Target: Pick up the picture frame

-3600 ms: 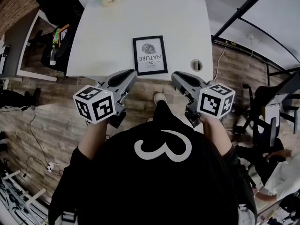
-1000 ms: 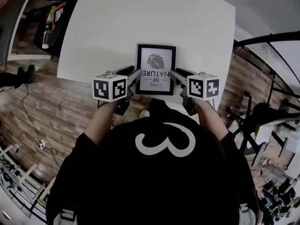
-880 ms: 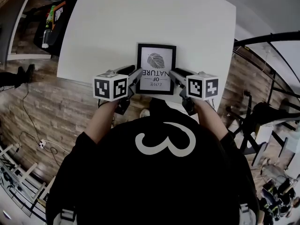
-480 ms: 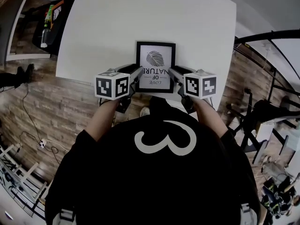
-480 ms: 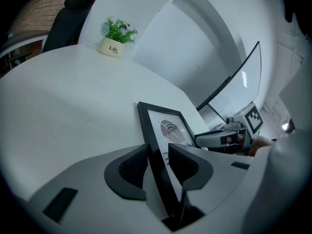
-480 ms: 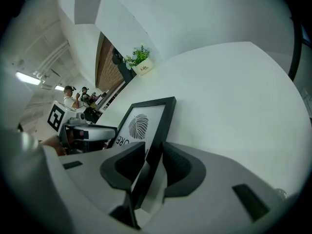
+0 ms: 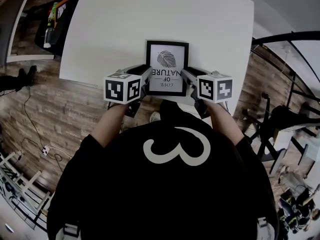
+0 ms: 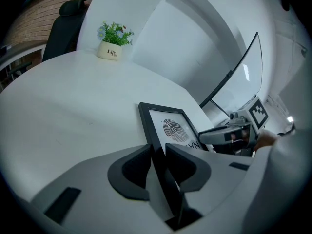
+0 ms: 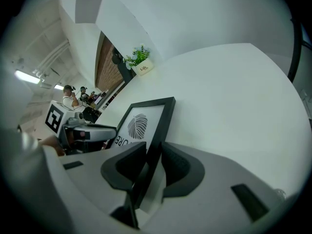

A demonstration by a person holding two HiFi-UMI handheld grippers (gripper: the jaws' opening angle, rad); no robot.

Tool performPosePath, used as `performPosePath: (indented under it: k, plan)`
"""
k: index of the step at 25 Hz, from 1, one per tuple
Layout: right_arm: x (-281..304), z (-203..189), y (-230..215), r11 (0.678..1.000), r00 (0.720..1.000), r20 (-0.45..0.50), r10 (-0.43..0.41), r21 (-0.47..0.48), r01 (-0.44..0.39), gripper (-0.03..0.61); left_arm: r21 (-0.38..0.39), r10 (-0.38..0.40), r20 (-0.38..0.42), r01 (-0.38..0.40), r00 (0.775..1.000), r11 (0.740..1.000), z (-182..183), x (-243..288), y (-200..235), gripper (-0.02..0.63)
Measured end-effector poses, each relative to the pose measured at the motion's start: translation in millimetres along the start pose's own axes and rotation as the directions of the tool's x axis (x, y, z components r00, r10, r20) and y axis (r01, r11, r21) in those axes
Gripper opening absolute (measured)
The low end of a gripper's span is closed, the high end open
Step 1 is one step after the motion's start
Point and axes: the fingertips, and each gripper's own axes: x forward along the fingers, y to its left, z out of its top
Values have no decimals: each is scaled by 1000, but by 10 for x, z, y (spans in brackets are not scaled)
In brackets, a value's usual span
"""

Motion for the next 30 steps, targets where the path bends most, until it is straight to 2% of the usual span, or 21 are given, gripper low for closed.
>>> performPosePath:
  k: [10, 30]
  plan:
    - [-4, 10, 7, 999, 1000, 23, -3, 33, 2, 107, 12, 26, -29, -25, 999, 1000, 16, 1, -2, 101]
    - [-32, 28, 4, 998, 997, 66, -29, 49, 26, 98, -14, 54, -23, -54, 998, 998, 36, -6, -3, 95]
